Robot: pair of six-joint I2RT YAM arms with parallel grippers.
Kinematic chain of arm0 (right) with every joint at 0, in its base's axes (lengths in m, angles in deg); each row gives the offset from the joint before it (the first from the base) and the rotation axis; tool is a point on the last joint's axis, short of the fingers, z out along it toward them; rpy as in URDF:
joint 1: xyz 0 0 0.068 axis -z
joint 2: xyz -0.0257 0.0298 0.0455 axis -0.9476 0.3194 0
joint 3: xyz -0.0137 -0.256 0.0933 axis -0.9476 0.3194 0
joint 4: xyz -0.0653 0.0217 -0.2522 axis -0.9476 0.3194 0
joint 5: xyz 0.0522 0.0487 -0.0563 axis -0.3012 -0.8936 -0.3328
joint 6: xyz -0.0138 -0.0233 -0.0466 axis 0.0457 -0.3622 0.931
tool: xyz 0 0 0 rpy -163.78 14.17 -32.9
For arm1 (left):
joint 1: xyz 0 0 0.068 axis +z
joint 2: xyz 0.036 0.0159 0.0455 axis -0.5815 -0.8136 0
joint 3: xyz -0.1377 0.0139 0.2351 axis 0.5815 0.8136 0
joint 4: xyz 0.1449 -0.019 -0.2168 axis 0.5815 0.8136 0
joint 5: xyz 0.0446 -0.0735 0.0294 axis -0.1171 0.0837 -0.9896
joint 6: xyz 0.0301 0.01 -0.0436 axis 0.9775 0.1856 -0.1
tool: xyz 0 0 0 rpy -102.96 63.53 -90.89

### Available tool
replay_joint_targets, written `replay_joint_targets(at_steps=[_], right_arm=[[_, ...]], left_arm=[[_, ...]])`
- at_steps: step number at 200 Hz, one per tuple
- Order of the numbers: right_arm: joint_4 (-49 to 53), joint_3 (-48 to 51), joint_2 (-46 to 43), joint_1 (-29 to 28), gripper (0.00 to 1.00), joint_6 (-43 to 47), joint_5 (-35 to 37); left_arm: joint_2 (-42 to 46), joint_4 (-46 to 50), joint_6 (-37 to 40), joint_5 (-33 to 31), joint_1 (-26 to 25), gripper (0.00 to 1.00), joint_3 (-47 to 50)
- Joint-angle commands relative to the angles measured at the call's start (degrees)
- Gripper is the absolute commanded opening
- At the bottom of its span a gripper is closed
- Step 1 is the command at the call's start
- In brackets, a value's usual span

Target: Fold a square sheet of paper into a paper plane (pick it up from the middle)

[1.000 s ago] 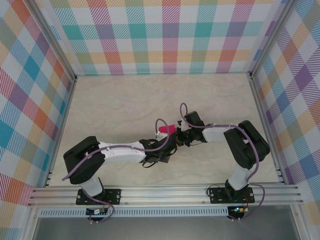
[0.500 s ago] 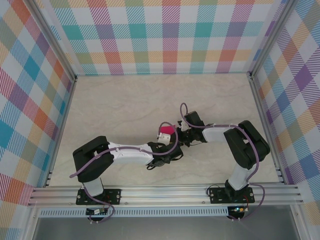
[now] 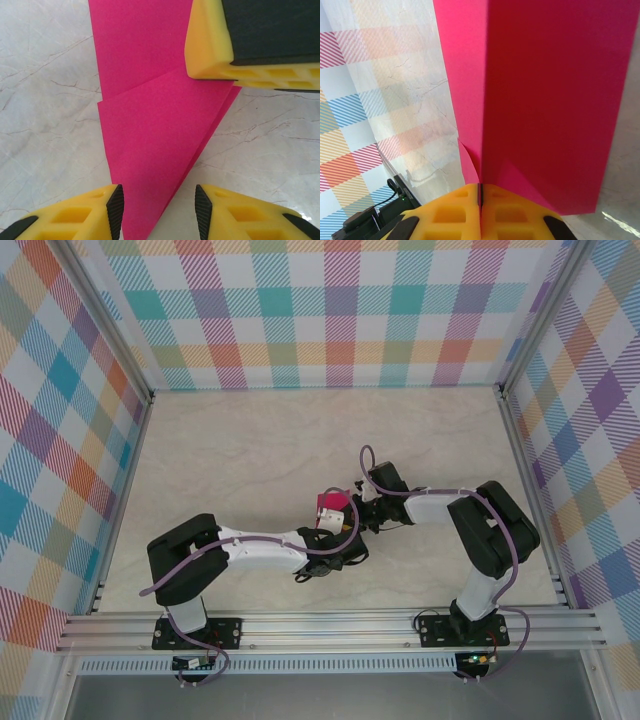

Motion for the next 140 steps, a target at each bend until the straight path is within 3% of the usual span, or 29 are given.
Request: replay_joint_targets(at_steps=[1, 63, 140], right_arm=[[0.3, -1.7, -1.1, -0.2, 0.03, -0.1, -1.1], [0.5, -1.8, -1.2, -0.2, 0.03, -0.2, -1.2], [0.6, -1.8, -1.2, -0.2, 0.03, -0.1, -1.2]], left_arm=[[-1.2, 1.1, -0.3, -2.1, -0.8, 0.42, -0.9], [-2.2, 1.8, -1.4, -3.7, -0.8, 0.38, -0.6], [-1.8, 3.0, -2.0, -5.3, -0.7, 0.23, -0.5]])
